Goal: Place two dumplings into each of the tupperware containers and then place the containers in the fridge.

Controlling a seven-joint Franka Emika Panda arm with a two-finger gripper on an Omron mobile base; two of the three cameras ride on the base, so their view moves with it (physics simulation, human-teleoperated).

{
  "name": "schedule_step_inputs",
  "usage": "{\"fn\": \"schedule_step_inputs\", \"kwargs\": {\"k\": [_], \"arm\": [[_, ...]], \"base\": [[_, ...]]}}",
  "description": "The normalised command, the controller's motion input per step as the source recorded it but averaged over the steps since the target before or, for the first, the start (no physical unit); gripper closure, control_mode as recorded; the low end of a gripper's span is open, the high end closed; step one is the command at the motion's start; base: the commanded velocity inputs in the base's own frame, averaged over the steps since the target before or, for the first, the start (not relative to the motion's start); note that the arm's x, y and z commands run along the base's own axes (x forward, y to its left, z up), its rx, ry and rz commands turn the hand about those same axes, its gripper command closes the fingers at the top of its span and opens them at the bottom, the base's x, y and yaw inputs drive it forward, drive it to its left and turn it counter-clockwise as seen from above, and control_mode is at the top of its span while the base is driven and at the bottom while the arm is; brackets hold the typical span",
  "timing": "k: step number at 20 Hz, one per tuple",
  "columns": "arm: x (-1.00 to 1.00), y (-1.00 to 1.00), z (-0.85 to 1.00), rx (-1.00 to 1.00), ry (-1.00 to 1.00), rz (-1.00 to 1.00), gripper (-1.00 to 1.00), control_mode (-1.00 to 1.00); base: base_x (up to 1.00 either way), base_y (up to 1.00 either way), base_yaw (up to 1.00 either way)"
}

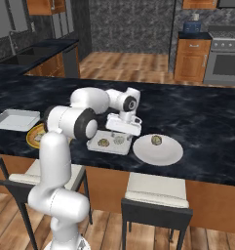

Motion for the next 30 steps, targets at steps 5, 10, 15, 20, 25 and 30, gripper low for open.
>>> {"fn": "schedule_step_inputs", "kwargs": {"k": [5, 10, 15, 20, 25, 30], "arm": [[-0.02, -0.08, -0.06, -0.07, 0.00, -0.20, -1.00, -1.00], [0.00, 0.00, -0.22, -0.17, 0.00, -0.21, -1.00, -1.00], [0.00, 0.00, -0.28, -0.21, 0.00, -0.25, -1.00, -1.00], [0.00, 0.00, -0.16, -0.09, 0.00, -0.33, -1.00, -1.00], [0.00, -0.08, -0.27, -0.01, -0.03, -0.34, -1.00, -1.00], [0.00, -0.17, -0.29, -0.07, -0.04, -0.26, -1.00, -1.00]], "base": [[0.00, 0.00, 0.00], [0.00, 0.00, 0.00], [0.00, 0.00, 0.00], [0.00, 0.00, 0.00], [0.00, 0.00, 0.00], [0.00, 0.00, 0.00]]}}
